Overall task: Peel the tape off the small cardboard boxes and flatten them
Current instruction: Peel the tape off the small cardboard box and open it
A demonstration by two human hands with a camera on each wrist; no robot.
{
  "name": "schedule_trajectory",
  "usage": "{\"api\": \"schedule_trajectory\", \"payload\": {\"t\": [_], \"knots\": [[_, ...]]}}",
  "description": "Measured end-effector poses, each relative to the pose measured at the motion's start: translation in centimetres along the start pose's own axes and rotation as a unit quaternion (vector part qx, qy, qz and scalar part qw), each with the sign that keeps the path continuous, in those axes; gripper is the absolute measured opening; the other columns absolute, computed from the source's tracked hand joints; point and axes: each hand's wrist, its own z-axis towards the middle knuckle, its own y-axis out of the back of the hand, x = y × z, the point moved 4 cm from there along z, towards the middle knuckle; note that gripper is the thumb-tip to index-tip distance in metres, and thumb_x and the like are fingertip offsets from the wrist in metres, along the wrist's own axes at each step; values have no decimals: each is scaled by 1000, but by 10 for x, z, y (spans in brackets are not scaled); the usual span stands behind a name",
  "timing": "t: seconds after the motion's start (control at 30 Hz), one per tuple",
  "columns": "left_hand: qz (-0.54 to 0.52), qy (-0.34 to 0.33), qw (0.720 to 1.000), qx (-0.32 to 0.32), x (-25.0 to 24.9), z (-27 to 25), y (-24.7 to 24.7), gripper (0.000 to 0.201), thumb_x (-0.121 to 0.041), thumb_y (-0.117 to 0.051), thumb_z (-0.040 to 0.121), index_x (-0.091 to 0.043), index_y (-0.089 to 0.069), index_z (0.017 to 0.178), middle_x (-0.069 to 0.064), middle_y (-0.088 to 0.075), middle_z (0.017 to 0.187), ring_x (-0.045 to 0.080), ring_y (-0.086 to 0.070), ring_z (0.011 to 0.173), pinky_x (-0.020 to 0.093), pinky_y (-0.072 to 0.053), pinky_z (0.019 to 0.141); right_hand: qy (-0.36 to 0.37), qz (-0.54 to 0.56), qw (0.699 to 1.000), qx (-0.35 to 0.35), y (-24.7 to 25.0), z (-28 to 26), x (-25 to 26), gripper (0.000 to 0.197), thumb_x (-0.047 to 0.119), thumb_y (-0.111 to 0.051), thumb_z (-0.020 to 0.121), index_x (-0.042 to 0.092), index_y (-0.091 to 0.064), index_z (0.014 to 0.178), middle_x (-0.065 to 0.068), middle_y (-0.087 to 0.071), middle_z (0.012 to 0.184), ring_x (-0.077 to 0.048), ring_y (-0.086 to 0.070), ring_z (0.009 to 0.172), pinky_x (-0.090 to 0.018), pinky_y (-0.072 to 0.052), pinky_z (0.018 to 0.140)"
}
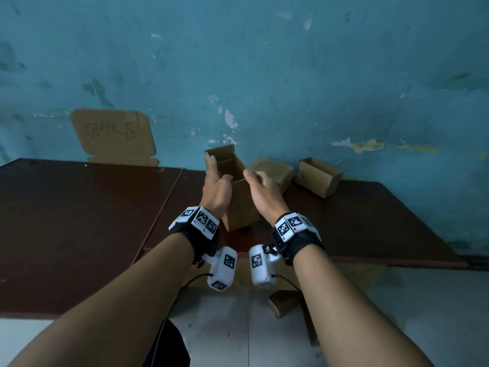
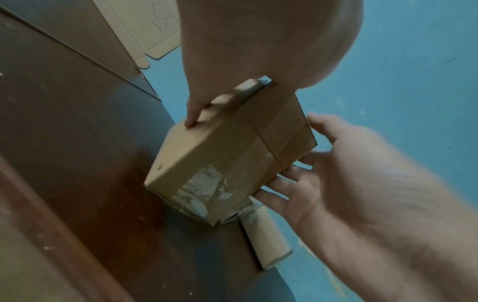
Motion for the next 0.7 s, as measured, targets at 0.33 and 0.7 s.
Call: {"api": "schedule_trajectory", "payload": {"t": [0.33,0.7], "knots": [[7,-54,998,32,4,-21,-18,61,-19,-31,116,-39,-19,172,-3,-23,179,20,-25,164,37,-19,134,-31,-16,997,-68,15,-12,-18,52,50,-60,106,14,-68,144,-7,-74,131,-28,-67,123,-47,-54,108],[-24,-68,997,10,18,-28,-36,48,-33,-41,106,-34,-56,152,2,-54,160,22,-47,150,52,-39,125,-23,-24,992,-121,28,-19,-35,38,50,-49,112,29,-62,83,-3,-70,93,-31,-69,100,-38,-43,81]]}}
